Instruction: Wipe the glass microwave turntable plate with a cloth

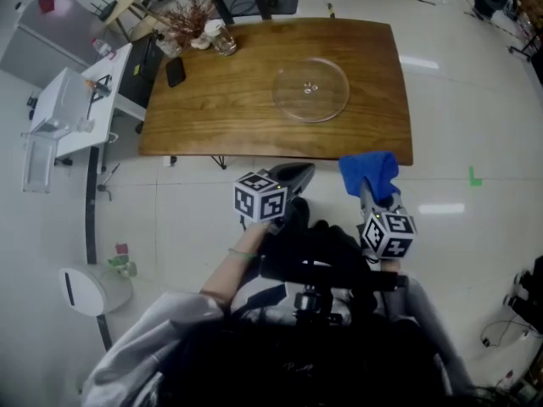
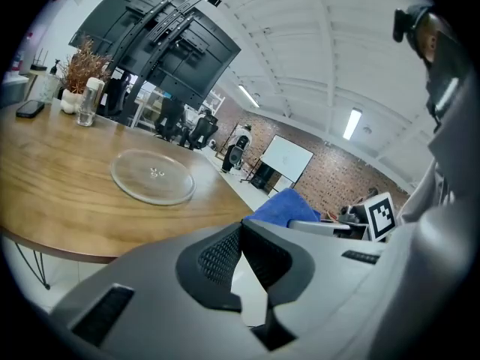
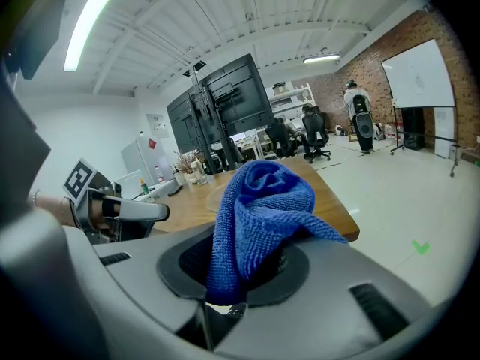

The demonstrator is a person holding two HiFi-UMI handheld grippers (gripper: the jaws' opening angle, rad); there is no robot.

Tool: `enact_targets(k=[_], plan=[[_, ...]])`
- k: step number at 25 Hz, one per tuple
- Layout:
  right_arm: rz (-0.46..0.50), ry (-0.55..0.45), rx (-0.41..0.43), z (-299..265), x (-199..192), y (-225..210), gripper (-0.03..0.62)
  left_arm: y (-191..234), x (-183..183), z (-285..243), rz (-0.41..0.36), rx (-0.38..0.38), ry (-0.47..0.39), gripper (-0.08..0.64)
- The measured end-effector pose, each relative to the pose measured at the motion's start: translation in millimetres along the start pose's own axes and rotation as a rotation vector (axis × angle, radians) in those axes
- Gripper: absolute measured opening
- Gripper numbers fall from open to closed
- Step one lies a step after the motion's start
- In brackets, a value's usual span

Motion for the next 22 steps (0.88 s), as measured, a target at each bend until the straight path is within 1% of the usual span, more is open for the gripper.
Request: enact_targets(k=[4,9,14,22], plan=[[0.027,0.01,0.022,-2,0,10,0.08,0,-2,9,-0.027,0.019,0.003,-0.006],[0.054,0.025,0.048,-5,-1,24,0.08,8,-2,22,-0.013,0.055,-0.023,-0.006],[0.069,0.037,0.063,-8,-4,29,0.08,6,-2,27,-0.021,0.048,-0.039,-0.006],[0.092,0.057,0.085,-9,-8,37,0.08,8,-9,35,0.002,0.063,-0.051,-0.006]])
Point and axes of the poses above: the fingertips, and each gripper's own axes: z backward along the fingers, y to its left, x out of its top, the point moved 3 cm from there along z, backward along the fingers, and after that the axes turned 4 degrees about -z, right-handed, at the moved point
